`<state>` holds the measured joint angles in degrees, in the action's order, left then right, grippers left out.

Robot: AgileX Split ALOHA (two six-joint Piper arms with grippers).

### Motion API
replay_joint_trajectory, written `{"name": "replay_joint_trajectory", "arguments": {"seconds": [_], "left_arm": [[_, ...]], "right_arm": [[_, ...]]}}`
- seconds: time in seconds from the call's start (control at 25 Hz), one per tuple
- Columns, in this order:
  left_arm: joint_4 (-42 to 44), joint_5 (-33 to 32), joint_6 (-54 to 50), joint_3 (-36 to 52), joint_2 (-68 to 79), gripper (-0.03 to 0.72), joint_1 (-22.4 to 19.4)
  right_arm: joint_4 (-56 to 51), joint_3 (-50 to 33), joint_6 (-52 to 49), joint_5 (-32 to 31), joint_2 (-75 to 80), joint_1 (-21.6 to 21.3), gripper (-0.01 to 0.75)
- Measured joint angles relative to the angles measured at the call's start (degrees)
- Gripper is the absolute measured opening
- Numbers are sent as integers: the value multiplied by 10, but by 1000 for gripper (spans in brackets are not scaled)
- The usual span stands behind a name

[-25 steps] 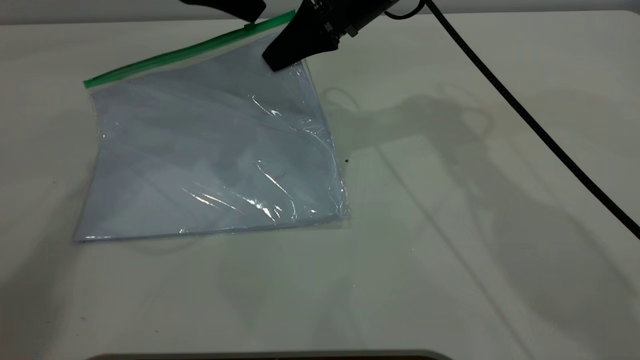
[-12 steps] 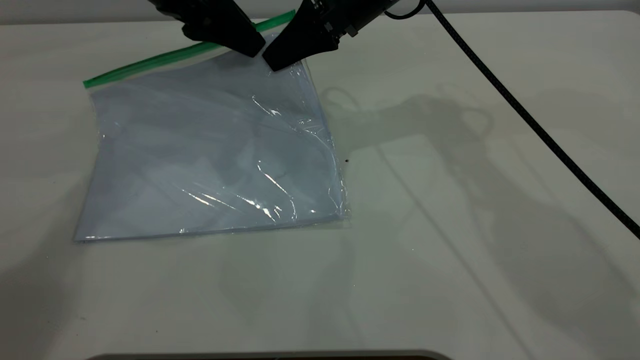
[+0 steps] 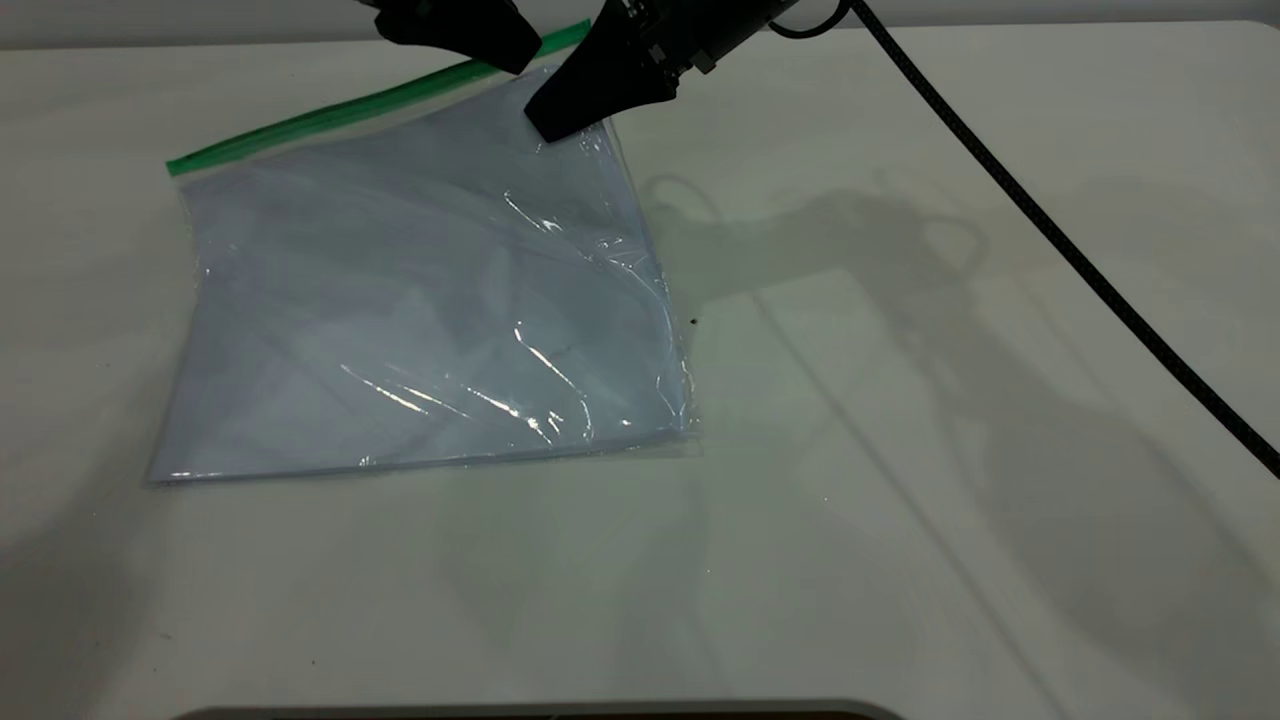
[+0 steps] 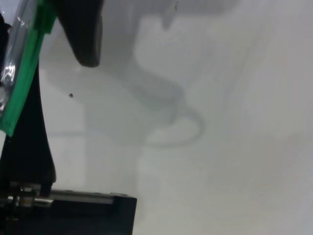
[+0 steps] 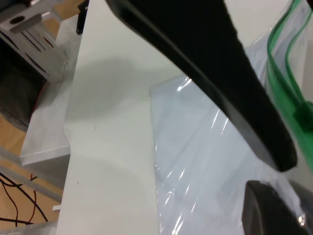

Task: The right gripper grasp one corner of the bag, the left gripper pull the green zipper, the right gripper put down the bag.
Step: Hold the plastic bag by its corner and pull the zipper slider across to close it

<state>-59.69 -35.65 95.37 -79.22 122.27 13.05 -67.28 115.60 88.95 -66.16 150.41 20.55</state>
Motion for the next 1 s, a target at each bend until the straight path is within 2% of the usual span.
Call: {"name": "replay_joint_trajectory", "arguments": {"seconds": [0.16,0.72,0.88,1.0], "left_arm": [[0,-2,-4,0,0,415,0],[0,-6,-4,0,11,398,0],[0,-8,-4,0,11,314,0],[0,-10,-4,0,11,209,0]], "right_arm": [[0,0,0,0,0,0,33],[0,0,0,0,0,0,33],[0,0,0,0,0,0,33],[1,0,0,1,0,0,33]]}}
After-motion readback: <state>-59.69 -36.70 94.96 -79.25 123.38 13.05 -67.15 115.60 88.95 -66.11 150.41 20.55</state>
